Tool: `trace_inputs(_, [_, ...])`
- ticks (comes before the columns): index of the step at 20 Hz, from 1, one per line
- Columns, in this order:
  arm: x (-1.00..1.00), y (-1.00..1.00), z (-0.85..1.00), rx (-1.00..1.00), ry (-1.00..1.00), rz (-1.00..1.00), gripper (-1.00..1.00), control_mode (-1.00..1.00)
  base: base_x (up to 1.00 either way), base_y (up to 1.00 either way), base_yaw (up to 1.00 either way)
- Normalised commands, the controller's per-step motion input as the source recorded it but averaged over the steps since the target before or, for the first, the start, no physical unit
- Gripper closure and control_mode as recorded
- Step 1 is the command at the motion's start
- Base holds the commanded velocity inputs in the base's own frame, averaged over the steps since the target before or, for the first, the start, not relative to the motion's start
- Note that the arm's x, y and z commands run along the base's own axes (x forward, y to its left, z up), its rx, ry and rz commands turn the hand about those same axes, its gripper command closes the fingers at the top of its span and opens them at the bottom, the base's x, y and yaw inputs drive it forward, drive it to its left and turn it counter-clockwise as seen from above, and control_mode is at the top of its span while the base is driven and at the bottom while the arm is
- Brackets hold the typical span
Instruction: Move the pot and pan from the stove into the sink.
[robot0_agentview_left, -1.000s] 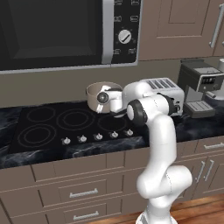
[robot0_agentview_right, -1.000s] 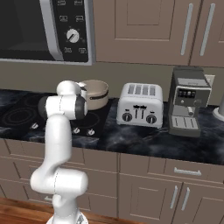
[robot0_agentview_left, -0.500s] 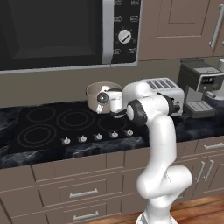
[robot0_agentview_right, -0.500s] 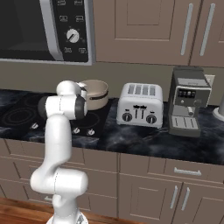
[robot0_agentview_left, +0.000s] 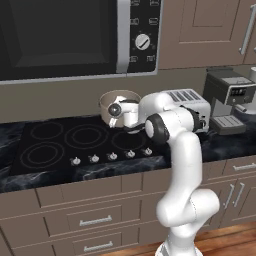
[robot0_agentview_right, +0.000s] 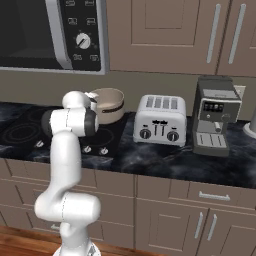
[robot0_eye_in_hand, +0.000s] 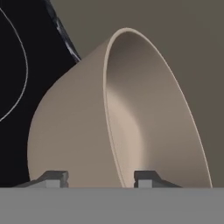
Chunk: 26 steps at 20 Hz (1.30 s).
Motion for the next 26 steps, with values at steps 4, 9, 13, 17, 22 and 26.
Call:
trace_inputs(4, [-0.18, 0.00, 0.31, -0.02, 0.02, -0.04, 1.00, -1.00, 0.00, 0.00, 0.00])
trace_inputs(9, [-0.28, 0.00, 0.38, -0.02, 0.01, -0.01, 1.00, -1.00, 0.00, 0.00, 0.00])
trace_inputs(13, [-0.43, 0.00, 0.34, -0.03, 0.01, 0.00, 1.00, -1.00, 0.00, 0.00, 0.00])
trace_inputs(17, [-0.53, 0.00, 0.31, -0.04, 0.01, 0.00, 1.00, -1.00, 0.00, 0.00, 0.00])
trace_inputs(22, [-0.66, 0.00, 0.24, -0.04, 0.00, 0.00, 1.00, -1.00, 0.00, 0.00, 0.00])
trace_inputs(26, [-0.69, 0.02, 0.26, -0.06, 0.00, 0.00, 1.00, -1.00, 0.00, 0.00, 0.00])
